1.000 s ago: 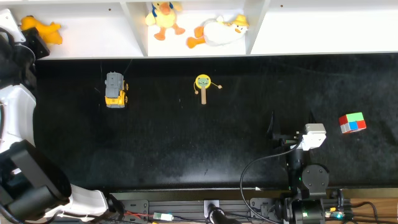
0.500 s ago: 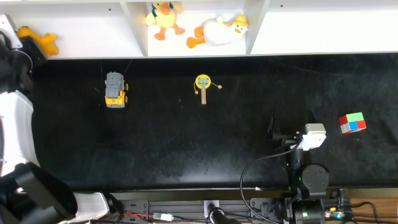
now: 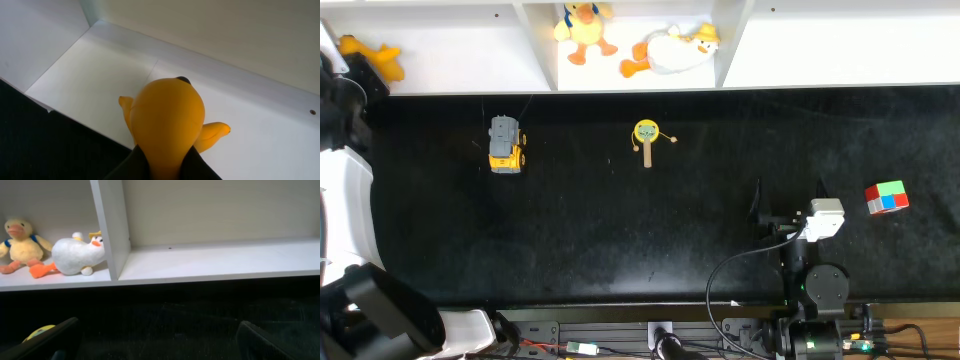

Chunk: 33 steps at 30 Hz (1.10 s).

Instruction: Store Toys

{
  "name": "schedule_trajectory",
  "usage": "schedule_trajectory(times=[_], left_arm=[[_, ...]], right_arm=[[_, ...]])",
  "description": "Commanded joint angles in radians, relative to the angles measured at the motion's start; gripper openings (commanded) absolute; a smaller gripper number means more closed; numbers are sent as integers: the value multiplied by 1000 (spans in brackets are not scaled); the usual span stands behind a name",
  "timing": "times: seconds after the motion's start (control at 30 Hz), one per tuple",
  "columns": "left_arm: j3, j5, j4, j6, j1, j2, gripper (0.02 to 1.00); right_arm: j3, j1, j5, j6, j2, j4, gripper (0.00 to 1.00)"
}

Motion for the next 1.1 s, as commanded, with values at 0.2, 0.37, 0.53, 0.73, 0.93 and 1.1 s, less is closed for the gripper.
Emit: schedule_trajectory(times=[0.2,0.37,0.53,0.73,0.93,1.1], left_arm=[[7,38,79,-32,-4,71,152],[8,45,85,-37,-5,98,152],[7,58,89,-37,-6,118,154],[7,64,90,-37,-8,138,163],[7,64,108,-37,-10,140,294],[7,64,121,-37,-10,140,549]], right_arm=[[-13,-2,11,3,-7,5,993],[-13,-2,11,3,-7,5,993],[-13,-2,11,3,-7,5,996],[-13,-2,11,3,-7,5,996],[-13,-2,11,3,-7,5,996],[-13,-2,11,3,-7,5,996]])
